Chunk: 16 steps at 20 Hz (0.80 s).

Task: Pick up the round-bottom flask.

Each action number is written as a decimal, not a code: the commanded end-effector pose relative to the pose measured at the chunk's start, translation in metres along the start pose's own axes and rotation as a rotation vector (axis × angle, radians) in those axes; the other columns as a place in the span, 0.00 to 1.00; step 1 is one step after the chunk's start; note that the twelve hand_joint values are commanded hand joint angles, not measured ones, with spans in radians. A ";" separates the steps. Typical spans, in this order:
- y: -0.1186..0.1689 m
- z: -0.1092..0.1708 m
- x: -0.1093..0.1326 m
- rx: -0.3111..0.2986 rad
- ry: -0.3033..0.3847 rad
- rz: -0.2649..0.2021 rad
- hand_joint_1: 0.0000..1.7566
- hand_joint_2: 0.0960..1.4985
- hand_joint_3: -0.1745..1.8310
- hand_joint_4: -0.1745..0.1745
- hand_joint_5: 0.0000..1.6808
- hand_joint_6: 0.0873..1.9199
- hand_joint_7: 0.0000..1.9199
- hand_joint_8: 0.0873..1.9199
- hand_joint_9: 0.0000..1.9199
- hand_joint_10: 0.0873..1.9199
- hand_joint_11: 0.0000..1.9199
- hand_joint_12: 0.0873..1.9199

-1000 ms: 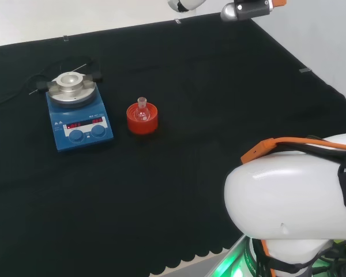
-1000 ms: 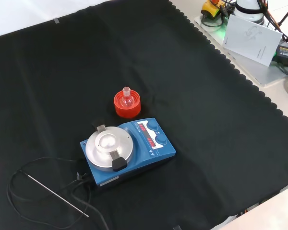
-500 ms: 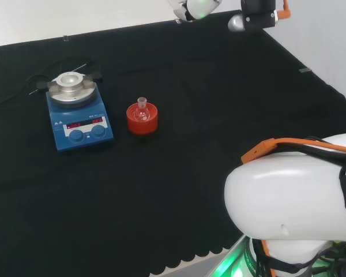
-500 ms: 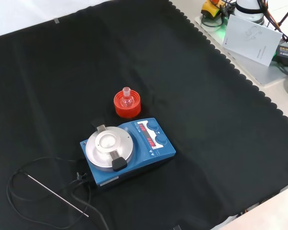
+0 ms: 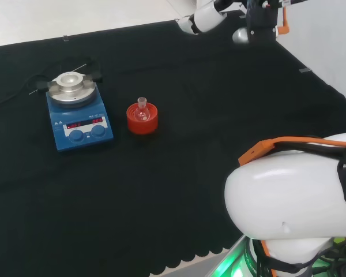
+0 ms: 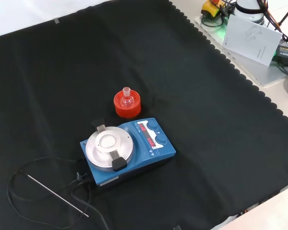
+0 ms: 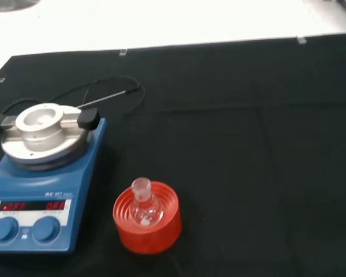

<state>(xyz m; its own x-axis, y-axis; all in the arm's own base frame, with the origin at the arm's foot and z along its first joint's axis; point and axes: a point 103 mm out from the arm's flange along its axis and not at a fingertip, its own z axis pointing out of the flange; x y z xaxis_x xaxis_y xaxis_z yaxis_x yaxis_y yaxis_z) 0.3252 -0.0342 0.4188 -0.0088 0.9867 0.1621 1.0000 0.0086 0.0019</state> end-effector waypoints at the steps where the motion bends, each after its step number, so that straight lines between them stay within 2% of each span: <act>1: 0.011 0.029 -0.010 0.030 0.071 -0.020 0.40 0.28 0.48 0.12 0.21 0.01 0.15 0.46 0.16 0.50 0.03 0.79; 5: 0.016 0.039 -0.012 0.039 0.103 -0.024 0.41 0.27 0.48 0.09 0.22 0.06 0.18 0.47 0.18 0.49 0.04 0.78; 10: 0.023 0.052 -0.014 0.065 0.147 -0.030 0.42 0.26 0.49 0.05 0.15 0.33 0.22 0.48 0.22 0.49 0.08 0.77; 13: 0.027 0.062 -0.017 0.082 0.186 -0.031 0.43 0.25 0.49 0.04 0.14 0.39 0.23 0.49 0.24 0.49 0.10 0.77; 16: 0.037 0.075 -0.021 0.107 0.228 -0.030 0.43 0.24 0.49 0.03 0.14 0.41 0.22 0.49 0.23 0.49 0.10 0.77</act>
<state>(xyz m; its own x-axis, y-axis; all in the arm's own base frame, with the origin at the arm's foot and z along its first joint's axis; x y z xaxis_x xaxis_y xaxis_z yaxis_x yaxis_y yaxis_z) 0.3493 -0.0406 0.3590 -0.0272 0.9486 0.3153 0.9960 0.0525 -0.0718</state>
